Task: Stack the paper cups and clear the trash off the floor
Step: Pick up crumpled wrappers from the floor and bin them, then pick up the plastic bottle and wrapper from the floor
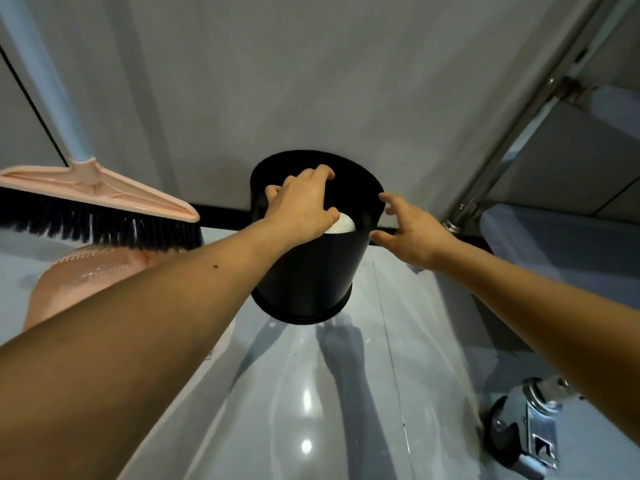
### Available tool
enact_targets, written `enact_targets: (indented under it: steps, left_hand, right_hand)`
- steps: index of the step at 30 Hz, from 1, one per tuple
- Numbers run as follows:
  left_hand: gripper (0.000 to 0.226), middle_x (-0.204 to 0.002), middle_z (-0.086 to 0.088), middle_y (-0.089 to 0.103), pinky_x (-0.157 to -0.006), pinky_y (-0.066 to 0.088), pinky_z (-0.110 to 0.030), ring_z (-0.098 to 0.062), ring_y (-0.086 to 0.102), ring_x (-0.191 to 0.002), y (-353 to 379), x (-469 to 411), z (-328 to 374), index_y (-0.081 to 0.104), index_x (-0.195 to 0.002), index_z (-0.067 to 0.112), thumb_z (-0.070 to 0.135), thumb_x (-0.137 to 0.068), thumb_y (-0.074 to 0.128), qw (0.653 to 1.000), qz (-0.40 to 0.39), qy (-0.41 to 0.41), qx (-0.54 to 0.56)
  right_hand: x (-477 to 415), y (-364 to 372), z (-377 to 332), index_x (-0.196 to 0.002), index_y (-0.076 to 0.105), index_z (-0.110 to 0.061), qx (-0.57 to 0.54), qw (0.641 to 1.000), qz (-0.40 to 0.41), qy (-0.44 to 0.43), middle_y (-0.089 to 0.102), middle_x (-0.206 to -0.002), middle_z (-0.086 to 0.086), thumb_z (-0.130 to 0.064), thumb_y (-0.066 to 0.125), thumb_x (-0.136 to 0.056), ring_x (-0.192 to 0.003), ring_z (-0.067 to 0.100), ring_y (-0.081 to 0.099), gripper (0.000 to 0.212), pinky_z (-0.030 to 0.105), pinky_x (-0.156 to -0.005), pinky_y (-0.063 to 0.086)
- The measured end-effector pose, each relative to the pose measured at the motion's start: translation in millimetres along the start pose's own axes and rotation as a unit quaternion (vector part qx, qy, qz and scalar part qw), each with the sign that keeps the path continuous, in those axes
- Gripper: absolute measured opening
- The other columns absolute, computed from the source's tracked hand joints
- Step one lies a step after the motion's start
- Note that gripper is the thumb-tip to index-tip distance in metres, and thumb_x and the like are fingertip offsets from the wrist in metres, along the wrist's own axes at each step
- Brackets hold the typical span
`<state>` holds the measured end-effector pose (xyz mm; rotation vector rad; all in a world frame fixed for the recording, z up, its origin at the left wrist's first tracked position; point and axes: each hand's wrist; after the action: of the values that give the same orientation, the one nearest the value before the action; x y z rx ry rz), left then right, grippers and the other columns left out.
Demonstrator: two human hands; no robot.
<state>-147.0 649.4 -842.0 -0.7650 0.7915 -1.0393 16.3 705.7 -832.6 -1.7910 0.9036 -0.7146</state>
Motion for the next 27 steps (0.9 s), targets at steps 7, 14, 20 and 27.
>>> enact_targets:
  steps: [7,14,20,27]
  left_hand:
    - [0.047,-0.134,-0.001,0.049,-0.099,0.028,-0.041,-0.026,0.043,-0.123,53,14,74,0.04,-0.13,0.021,0.029,-0.086,0.054,0.981,-0.08,0.169,-0.049]
    - [0.047,-0.132,-0.005,0.05,-0.095,0.036,-0.025,-0.022,0.048,-0.12,118,61,151,0.043,-0.128,0.015,0.02,-0.084,0.058,0.924,-0.262,0.274,0.046]
    - [0.049,-0.135,-0.005,0.048,-0.089,0.032,-0.019,-0.02,0.046,-0.122,126,90,200,0.042,-0.131,0.014,0.023,-0.086,0.058,0.896,-0.31,0.317,-0.001]
    - [0.047,-0.13,-0.008,0.051,-0.097,0.038,-0.029,-0.025,0.048,-0.118,156,135,308,0.045,-0.126,0.012,0.028,-0.084,0.06,0.879,-0.308,0.36,-0.051]
  right_hand:
    - [74,4,83,-0.141,0.027,-0.02,0.033,0.992,-0.074,0.094,0.042,-0.143,0.009,-0.035,0.054,-0.091,-0.121,0.026,0.049,0.059,0.032,-0.101,0.038]
    - [168,-12,156,-0.138,0.035,-0.015,0.049,0.975,-0.069,0.206,0.047,-0.137,0.013,-0.032,0.053,-0.091,-0.119,0.028,0.05,0.053,0.038,-0.103,0.04]
    - [229,-14,199,-0.13,0.047,-0.022,0.008,0.977,-0.093,0.19,0.055,-0.131,0.003,-0.027,0.051,-0.093,-0.111,0.02,0.055,0.038,0.031,-0.095,0.044]
    - [337,-55,268,-0.136,0.041,-0.023,0.041,0.965,-0.07,0.251,0.049,-0.137,0.003,-0.032,0.051,-0.092,-0.115,0.022,0.053,0.046,0.029,-0.095,0.041]
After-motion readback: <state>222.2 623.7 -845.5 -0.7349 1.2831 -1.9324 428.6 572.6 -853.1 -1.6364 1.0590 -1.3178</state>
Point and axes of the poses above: each hand's wrist, its own x-axis away from the middle knuckle, its own y-axis out of the palm, z = x × y
